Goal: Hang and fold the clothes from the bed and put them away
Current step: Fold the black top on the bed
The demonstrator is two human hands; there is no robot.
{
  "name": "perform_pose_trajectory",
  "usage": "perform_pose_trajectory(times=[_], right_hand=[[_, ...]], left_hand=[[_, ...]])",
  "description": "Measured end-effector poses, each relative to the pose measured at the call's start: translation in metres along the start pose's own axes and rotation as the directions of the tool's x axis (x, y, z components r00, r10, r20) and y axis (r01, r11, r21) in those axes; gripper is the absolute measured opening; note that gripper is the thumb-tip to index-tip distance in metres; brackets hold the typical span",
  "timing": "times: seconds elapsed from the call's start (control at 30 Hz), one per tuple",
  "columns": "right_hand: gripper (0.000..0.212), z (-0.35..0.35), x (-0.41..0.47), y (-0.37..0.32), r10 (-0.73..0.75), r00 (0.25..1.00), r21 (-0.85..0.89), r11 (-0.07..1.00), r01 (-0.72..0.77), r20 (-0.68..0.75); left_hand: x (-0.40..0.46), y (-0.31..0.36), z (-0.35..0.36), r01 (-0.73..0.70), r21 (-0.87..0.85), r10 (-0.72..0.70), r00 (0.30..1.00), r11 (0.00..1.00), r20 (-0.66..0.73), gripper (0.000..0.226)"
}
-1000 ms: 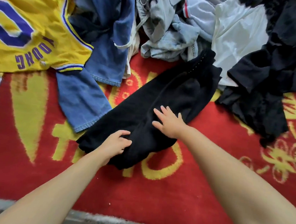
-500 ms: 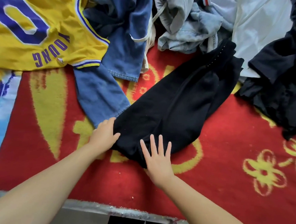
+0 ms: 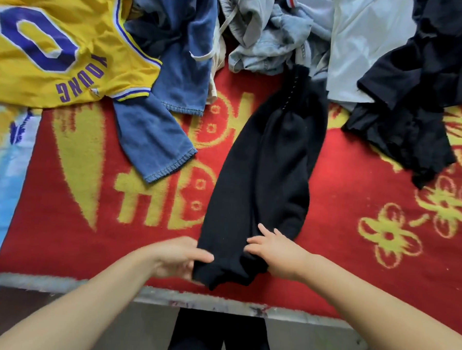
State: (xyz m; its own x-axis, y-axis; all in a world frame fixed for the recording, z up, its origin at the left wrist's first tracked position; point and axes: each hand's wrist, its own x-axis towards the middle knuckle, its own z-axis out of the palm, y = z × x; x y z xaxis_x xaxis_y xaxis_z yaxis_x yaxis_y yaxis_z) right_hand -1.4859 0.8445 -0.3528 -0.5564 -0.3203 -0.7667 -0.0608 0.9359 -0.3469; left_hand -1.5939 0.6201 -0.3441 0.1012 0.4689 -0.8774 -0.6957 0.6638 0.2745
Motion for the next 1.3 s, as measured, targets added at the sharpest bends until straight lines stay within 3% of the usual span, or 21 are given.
perform_pose_trajectory(times=[0.1,0.23,0.3,0.37,0.43,0.5,0.6,0.67,0.7,0.73,0.77,0.8,0.83,0.87,0.9,0.93,1.0,1.07,1.2,1.3], right_hand=[[0.073,0.021,-0.042,0.001,-0.040,0.996,0.135,0.990,0.030,0.074],[0.072,0.008,-0.069,0.023,-0.035,0.998,0.547,0.835,0.062,-0.061],[0.064,-0.010,-0.070,0.049,0.099,0.989,0.750,0.661,0.018,-0.111],[0.052,-0.020,-0.063,0.080,0.306,0.935,0.863,0.505,0.000,-0.178],[0.041,-0.023,-0.048,0.106,0.501,0.831,0.891,0.453,-0.016,-0.241],[0.043,-0.019,-0.031,0.117,0.632,0.732,0.892,0.446,-0.075,-0.255],[0.055,-0.011,-0.008,0.115,0.760,0.586,0.865,0.465,-0.190,-0.281],[0.056,-0.013,-0.006,0.100,0.821,0.427,0.826,0.508,-0.243,-0.379],[0.054,-0.014,-0.008,0.089,0.796,0.334,0.756,0.594,-0.274,-0.504],[0.053,-0.012,-0.009,0.077,0.711,0.269,0.642,0.703,-0.306,-0.650],[0.055,-0.008,-0.010,0.063,0.582,0.265,0.495,0.804,-0.328,-0.769],[0.061,-0.001,-0.010,0.047,0.446,0.337,0.335,0.879,-0.340,-0.829],[0.071,0.007,-0.009,0.034,0.339,0.453,0.183,0.917,-0.354,-0.824],[0.083,0.018,-0.009,0.025,0.293,0.566,0.076,0.924,-0.374,-0.770],[0.093,0.026,-0.010,0.022,0.314,0.665,0.029,0.915,-0.402,-0.678],[0.100,0.032,-0.010,0.025,0.370,0.732,0.018,0.898,-0.440,-0.572],[0.107,0.037,-0.004,0.044,0.421,0.787,-0.013,0.878,-0.478,-0.452],[0.108,0.033,0.009,0.064,0.419,0.811,-0.030,0.882,-0.471,-0.409],[0.104,0.018,0.020,0.068,0.414,0.842,-0.061,0.886,-0.460,-0.346],[0.094,0.010,0.008,0.065,0.333,0.892,-0.061,0.928,-0.367,-0.305]], left_hand=[[-0.003,-0.018,0.036,0.068,-0.065,-0.060,0.991,0.996,0.120,0.011],[0.000,-0.001,0.048,0.028,-0.378,0.036,0.986,0.926,0.162,0.018],[0.008,0.025,0.044,-0.050,-0.576,0.118,0.990,0.816,0.082,0.021],[0.026,0.061,0.040,-0.151,-0.658,0.150,0.987,0.738,-0.057,0.026],[0.050,0.097,0.038,-0.218,-0.659,0.146,0.976,0.720,-0.164,0.036],[0.073,0.121,0.038,-0.271,-0.620,0.156,0.960,0.737,-0.234,0.041],[0.107,0.139,0.041,-0.345,-0.396,0.164,0.891,0.851,-0.424,0.038],[0.119,0.138,0.044,-0.363,-0.058,0.272,0.786,0.930,-0.555,0.040],[0.118,0.132,0.047,-0.360,0.209,0.413,0.716,0.909,-0.563,0.041],[0.114,0.120,0.050,-0.347,0.514,0.601,0.632,0.784,-0.490,0.044],[0.110,0.105,0.050,-0.338,0.760,0.772,0.550,0.555,-0.319,0.048],[0.108,0.089,0.050,-0.311,0.906,0.862,0.497,0.286,-0.101,0.055],[0.107,0.074,0.048,-0.251,0.968,0.865,0.491,0.027,0.103,0.064],[0.107,0.065,0.045,-0.171,0.969,0.783,0.572,-0.181,0.247,0.075],[0.109,0.058,0.040,-0.085,0.944,0.671,0.683,-0.319,0.288,0.086],[0.113,0.054,0.035,-0.008,0.919,0.590,0.764,-0.395,0.260,0.094],[0.122,0.054,0.025,0.128,0.899,0.556,0.819,-0.419,0.143,0.106],[0.131,0.058,0.024,0.215,0.887,0.579,0.812,-0.408,0.070,0.113],[0.134,0.061,0.031,0.241,0.887,0.584,0.811,-0.393,0.038,0.114],[0.114,0.072,0.042,0.182,0.907,0.419,0.908,-0.380,-0.007,0.104]])
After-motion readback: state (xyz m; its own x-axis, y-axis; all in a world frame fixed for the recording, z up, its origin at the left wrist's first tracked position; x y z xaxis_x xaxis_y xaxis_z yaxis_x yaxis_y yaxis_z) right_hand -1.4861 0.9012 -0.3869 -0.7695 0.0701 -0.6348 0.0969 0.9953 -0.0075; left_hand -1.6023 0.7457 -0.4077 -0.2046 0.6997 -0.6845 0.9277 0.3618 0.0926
